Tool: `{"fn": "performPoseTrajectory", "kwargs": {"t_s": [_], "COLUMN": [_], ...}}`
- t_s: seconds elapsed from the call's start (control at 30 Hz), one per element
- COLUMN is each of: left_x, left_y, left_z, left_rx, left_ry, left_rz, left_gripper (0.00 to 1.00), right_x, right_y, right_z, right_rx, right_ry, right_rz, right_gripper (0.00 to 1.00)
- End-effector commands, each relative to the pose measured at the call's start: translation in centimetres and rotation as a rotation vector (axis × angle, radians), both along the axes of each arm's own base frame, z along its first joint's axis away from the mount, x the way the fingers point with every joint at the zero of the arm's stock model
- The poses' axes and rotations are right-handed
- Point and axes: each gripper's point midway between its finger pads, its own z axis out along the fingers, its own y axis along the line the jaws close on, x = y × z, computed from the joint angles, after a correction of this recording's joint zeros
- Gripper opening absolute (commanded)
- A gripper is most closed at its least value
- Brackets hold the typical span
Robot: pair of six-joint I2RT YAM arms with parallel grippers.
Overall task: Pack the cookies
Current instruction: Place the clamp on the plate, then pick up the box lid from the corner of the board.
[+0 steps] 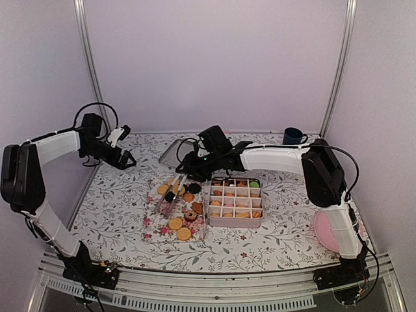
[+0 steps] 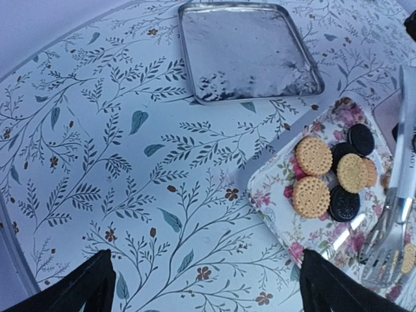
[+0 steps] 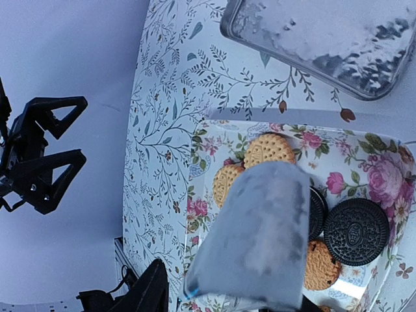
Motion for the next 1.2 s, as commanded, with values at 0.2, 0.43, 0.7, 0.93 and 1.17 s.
{"fn": "performPoseTrajectory", "kwargs": {"t_s": [0.2,0.43,0.7,0.93,1.17], "left_x": [7.2,12.6,16.5,17.9,18.3], "left_y": [-5.0,-7.6,-10.1,-10.4,-10.9], "left_z": [-2.2,-5.1,-8.9,-12.5,-13.7], "left_rx": [-0.004,-0.018,0.011,0.070,0.111], "left_ry": [0.032,0.099,0.183,0.232,0.226], "left_rz": [-0.018,-0.014,-0.003,0.004,-0.008], "left_gripper": [0.98,0.90,0.78,0.70,0.61], "right_x": [-0.6,-0.9,-2.1,-3.3,-3.7], "right_y": [-0.8,-2.4,-8.9,-14.5,-17.0], "right_z": [-0.1,4.9,12.2,13.7,14.0], "right_rx": [0.029,0.074,0.052,-0.041,-0.100], "right_ry": [0.082,-0.048,-0.327,-0.448,-0.478], "right_rz": [-0.028,-0.027,-0.121,-0.217,-0.258], "right_gripper": [0.55,0.60,0.59,0.56,0.55]}}
